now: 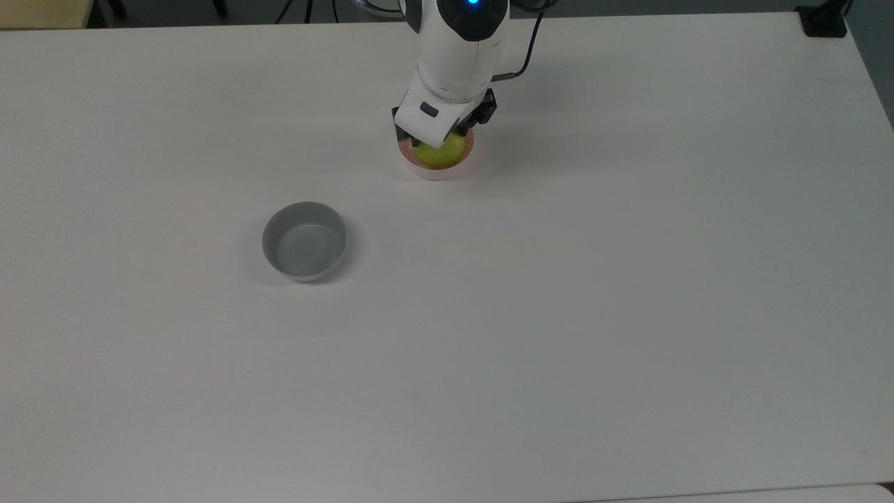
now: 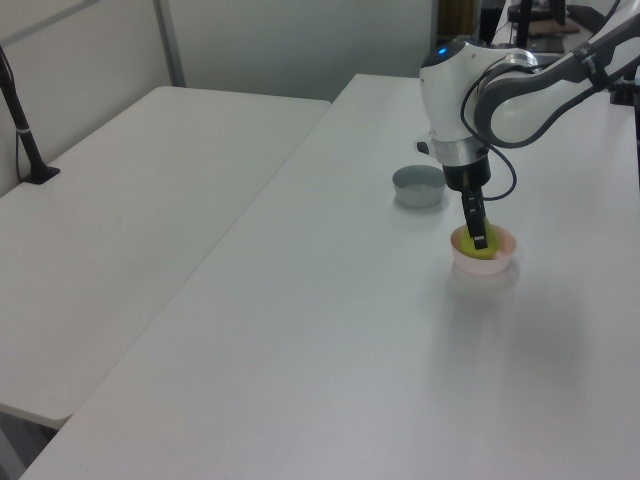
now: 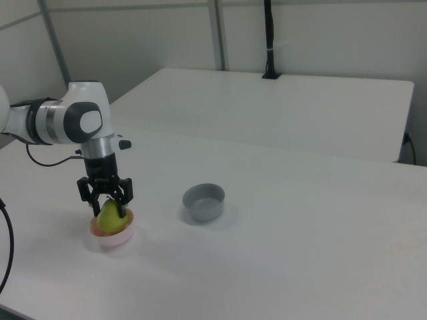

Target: Place the pear in the bowl

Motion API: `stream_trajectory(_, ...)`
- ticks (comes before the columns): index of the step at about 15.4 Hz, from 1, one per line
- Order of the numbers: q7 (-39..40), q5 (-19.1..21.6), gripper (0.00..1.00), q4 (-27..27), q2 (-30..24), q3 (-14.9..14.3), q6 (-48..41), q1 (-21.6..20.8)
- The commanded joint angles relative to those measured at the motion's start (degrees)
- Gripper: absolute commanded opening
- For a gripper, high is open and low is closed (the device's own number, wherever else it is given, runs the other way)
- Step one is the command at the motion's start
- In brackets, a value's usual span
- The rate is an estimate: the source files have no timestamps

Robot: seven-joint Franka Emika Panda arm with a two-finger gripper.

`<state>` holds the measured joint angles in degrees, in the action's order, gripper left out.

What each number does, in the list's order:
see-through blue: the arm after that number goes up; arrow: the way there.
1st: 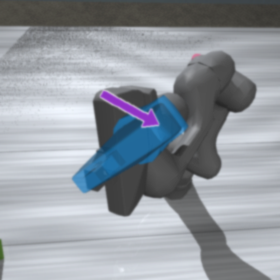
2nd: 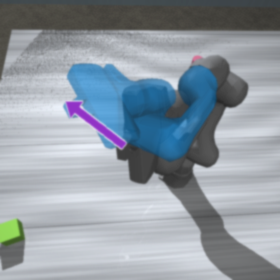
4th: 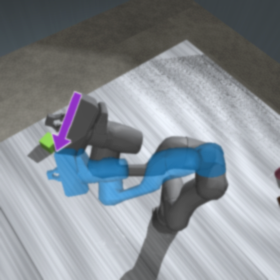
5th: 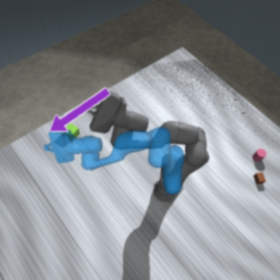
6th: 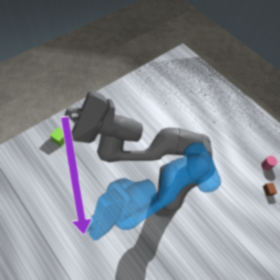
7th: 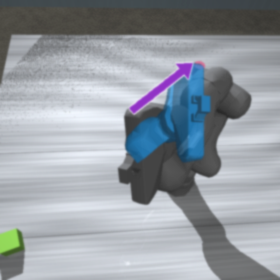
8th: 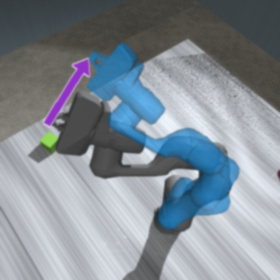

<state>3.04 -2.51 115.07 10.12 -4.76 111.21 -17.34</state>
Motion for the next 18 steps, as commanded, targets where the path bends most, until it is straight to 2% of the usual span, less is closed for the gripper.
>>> stream_trajectory(1,-1.2,-0.3,0.85,1.1,-0.8,-0.4,1.4,-0.7)
stream_trajectory(2,-1.2,-0.3,0.92,1.1,-0.8,-0.4,1.3,-0.7)
stream_trajectory(6,-1.2,-0.3,0.92,0.9,-1.1,-0.4,1.1,-0.5)
stream_trajectory(8,-1.3,-0.3,1.00,0.6,-2.2,-0.4,0.4,-0.3)
stream_trajectory(9,-1.3,-0.3,1.00,-0.4,-3.3,-0.4,-1.2,-0.1)
stream_trajectory(14,-0.7,0.1,1.00,-8.3,-5.9,-1.0,-10.4,2.3)
stream_trajectory(18,-0.8,0.5,1.00,-18.6,-5.9,-1.2,-18.6,6.8)
